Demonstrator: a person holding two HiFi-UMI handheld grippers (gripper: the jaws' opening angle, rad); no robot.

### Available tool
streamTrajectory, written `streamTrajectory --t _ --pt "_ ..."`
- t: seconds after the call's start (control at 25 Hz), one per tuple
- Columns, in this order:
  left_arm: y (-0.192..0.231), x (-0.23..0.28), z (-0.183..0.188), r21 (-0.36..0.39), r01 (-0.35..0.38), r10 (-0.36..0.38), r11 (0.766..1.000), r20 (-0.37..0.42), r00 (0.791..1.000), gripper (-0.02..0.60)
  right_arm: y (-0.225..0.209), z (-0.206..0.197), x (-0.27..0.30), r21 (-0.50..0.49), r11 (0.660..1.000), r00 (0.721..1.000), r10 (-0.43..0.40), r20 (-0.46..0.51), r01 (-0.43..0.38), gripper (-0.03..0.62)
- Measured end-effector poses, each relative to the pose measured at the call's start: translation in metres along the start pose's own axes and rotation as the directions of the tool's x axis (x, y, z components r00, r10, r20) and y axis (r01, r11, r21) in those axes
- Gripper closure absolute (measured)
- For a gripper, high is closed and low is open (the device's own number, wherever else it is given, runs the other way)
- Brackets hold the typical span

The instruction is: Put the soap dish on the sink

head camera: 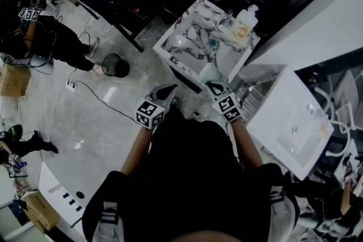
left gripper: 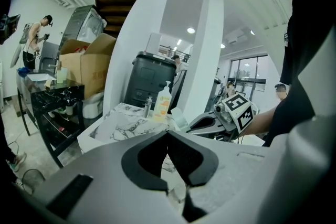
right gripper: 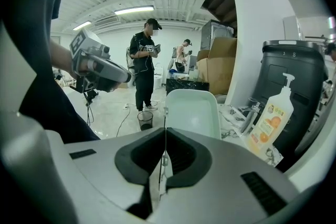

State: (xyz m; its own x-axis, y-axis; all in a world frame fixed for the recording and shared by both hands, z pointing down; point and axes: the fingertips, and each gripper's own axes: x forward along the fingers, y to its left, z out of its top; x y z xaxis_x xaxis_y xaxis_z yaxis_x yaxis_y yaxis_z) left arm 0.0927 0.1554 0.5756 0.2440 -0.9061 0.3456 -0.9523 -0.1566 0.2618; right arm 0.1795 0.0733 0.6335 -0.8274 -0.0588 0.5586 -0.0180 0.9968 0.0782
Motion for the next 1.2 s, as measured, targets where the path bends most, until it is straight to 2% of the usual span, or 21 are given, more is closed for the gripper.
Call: streamTrajectory --t 0.44,1.2 --pt "0.026 0.012 0.011 -0.003 0.041 -0.041 0.999 -0.019 0.999 0.581 -0.019 -0.005 0.005 0.045 0.997 0.998 -0.063 -0.031 0.064 0.594" --pt "0.121 0.044 0.045 0.008 0.179 -0.179 0.984 -0.046 0.983 0.581 -0.045 0.036 0.08 0.088 0.985 0.986 -0.141 -0.091 0.149 0.594"
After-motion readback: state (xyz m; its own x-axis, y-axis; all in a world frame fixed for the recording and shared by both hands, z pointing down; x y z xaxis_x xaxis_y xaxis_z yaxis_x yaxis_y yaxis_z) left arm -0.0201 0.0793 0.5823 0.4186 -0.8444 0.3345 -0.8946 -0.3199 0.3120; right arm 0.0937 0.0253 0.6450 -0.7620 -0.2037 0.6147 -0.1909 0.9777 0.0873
